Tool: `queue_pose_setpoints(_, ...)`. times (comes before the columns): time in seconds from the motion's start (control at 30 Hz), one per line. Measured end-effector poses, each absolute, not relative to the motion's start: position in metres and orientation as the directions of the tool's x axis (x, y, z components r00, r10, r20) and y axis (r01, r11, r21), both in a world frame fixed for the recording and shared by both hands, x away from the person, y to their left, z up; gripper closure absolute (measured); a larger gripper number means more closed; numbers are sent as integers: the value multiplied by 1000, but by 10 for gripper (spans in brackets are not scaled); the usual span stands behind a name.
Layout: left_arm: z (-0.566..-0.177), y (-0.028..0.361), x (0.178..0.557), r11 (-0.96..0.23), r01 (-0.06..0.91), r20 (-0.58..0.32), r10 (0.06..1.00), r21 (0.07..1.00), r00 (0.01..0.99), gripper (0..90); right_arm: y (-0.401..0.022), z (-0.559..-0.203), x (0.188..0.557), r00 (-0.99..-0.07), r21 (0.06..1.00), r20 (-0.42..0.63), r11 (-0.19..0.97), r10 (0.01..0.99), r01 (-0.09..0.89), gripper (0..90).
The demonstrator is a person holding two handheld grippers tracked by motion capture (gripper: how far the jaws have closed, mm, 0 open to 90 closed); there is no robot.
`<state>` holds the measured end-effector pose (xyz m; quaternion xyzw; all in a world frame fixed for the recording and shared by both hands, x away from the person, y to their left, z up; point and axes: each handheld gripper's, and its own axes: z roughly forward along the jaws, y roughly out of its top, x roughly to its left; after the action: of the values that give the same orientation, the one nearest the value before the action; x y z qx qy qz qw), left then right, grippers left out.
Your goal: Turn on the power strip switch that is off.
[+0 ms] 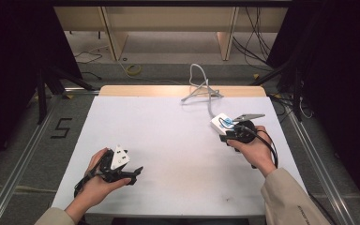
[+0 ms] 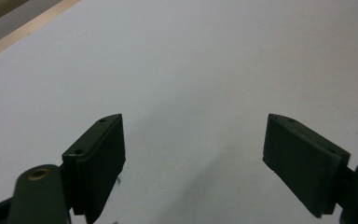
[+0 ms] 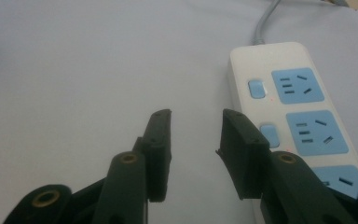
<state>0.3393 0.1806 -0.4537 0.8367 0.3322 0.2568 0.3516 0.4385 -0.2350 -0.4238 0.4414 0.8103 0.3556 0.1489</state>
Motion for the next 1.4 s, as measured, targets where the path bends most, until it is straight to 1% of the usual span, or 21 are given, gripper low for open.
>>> queue_pose_setpoints(0.47,-454,181,339,-531,377,196,738,759,645,206,-238,-427,403,-600,737,83,356,796,574,571)
queue_pose_setpoints(0.8,-454,181,339,-533,376,197,737,758,647,205,-244,-428,384,-626,767,68,361,777,531,491)
queue_pose_setpoints(1.03,-454,181,339,-537,378,197,734,754,650,205,-249,-432,371,-643,781,78,355,762,515,415)
queue_pose_setpoints(1.27,-454,181,339,-538,378,197,734,754,650,205,-258,-435,360,-649,788,100,338,754,514,369)
queue_pose_setpoints(1.4,-454,182,339,-538,376,198,732,754,652,205,-264,-439,355,-656,794,93,342,749,503,353)
